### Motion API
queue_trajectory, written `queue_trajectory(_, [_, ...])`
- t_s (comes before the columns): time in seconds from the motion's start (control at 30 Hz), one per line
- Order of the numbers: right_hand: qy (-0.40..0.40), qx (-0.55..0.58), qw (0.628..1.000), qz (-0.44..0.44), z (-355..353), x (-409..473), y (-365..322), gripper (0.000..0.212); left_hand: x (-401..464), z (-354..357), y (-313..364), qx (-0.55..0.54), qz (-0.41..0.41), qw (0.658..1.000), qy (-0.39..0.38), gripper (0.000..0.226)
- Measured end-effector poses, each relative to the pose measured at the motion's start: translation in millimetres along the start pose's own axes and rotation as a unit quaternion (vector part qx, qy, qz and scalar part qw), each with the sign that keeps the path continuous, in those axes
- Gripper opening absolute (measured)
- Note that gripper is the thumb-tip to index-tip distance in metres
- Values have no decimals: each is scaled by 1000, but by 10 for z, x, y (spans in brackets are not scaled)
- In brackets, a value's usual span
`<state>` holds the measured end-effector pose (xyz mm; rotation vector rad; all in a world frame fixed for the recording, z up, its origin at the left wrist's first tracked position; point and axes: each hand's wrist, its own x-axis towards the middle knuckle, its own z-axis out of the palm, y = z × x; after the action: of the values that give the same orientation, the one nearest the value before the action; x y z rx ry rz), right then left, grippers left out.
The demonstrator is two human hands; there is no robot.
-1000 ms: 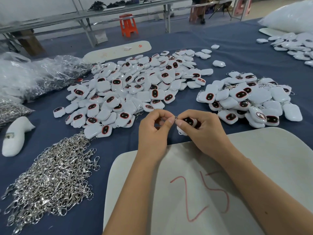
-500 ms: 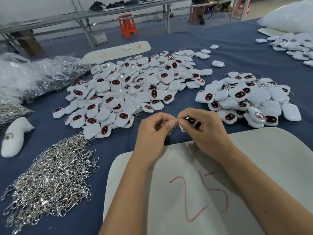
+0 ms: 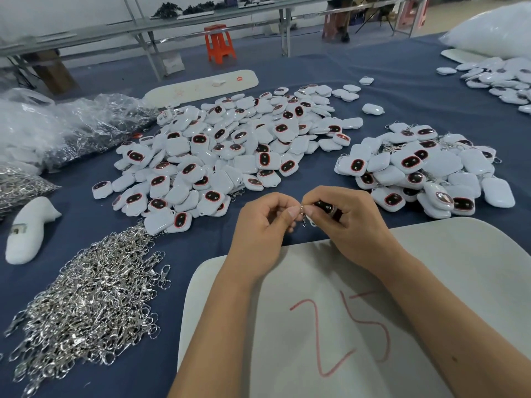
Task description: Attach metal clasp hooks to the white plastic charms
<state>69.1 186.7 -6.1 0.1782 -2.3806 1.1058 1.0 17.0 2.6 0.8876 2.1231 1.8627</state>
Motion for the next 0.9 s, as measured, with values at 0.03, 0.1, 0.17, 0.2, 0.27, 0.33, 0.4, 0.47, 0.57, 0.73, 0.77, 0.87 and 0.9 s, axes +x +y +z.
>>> queue_trajectory(0.03, [3,-3,1000,-2,-1,1,-4,15,-6,20,5,15,2,1000,7,19])
queue_trajectory(0.1, [13,-10,1000,-4,-5,1,-14,15,-9,74,9,47,10,998,30,23])
queue_trajectory(0.17, [29,-22,999,-11,-6,0,-35,15,-5,132,2,88,27,994,61,25])
queue_trajectory(0.2, [38,-29,999,-17,-4,-2,-49,15,-3,160,-4,104,37,991,76,26])
queue_trajectory(0.27, [52,-40,998,-23,5,-3,-74,14,1,199,-13,120,51,987,99,24])
queue_trajectory(0.33, [53,-36,998,-22,5,2,-85,14,1,221,-22,134,69,982,114,23])
queue_trajectory(0.4, [45,-19,999,-15,0,6,-82,14,-6,225,-25,154,84,977,122,23])
queue_trajectory(0.47, [37,-3,999,-11,-3,6,-80,15,-10,222,-26,167,92,973,128,21])
queue_trajectory(0.57, [51,-14,998,-27,4,-1,-83,14,-4,238,-6,150,85,975,137,20])
queue_trajectory(0.73, [82,26,996,-16,-1,-11,-71,16,-5,291,75,40,56,990,124,27])
queue_trajectory(0.77, [83,59,995,-3,4,-21,-75,17,-7,301,84,30,55,990,124,27])
queue_trajectory(0.87, [90,143,985,27,34,-34,-100,16,-11,319,103,17,58,989,132,22])
queue_trajectory(0.9, [92,154,983,31,43,-35,-106,16,-12,325,102,20,61,989,135,21])
